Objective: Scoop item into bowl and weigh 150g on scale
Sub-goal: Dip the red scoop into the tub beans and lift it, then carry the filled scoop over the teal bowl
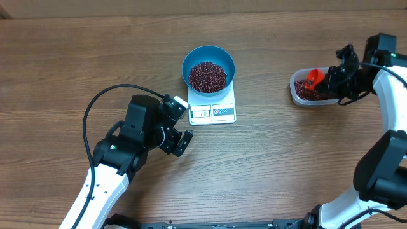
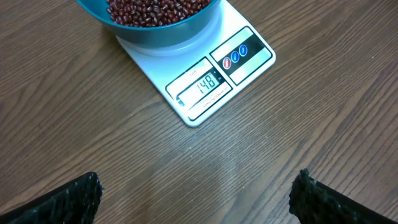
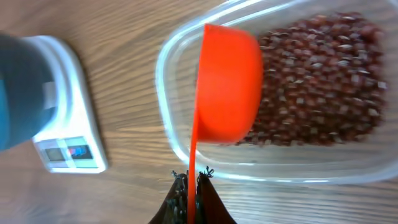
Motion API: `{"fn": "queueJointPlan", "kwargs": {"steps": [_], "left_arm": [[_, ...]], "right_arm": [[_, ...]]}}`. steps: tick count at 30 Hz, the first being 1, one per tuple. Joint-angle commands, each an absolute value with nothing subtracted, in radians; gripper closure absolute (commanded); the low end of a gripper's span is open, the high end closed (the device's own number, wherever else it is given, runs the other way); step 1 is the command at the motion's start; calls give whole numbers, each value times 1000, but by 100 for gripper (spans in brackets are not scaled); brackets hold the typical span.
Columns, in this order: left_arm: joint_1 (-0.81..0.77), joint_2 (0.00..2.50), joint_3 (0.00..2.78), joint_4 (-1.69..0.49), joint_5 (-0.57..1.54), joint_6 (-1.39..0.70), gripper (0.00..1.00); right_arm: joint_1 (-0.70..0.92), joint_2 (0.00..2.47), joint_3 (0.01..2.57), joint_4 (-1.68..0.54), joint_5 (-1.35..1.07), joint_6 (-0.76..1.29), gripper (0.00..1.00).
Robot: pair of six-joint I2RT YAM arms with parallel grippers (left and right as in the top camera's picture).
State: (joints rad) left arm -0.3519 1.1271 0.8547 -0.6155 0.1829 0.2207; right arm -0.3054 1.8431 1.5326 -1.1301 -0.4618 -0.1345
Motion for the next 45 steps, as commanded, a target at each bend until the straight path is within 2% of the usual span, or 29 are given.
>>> {"fn": "queueJointPlan", "kwargs": {"steps": [1,9,23,31,45], "left_arm": [[-354,1132,846,-617,192,244,0],[-354,1132,846,-617,192,244,1],[-354,1132,846,-617,192,244,0],[-354,1132,846,-617,192,244,0],[-354,1132,846,-617,192,244,0]], "right_arm": [[-316,1840,1596,-1166,-609,-216,96],[-270,1833,1646,-1217,-783,-245,96],[57,1831,1694,-1083,-794,-231,96],[243,1831,1709,-1006,-548,-126,96],[497,1831,1709,-926,9,-127,96]]}}
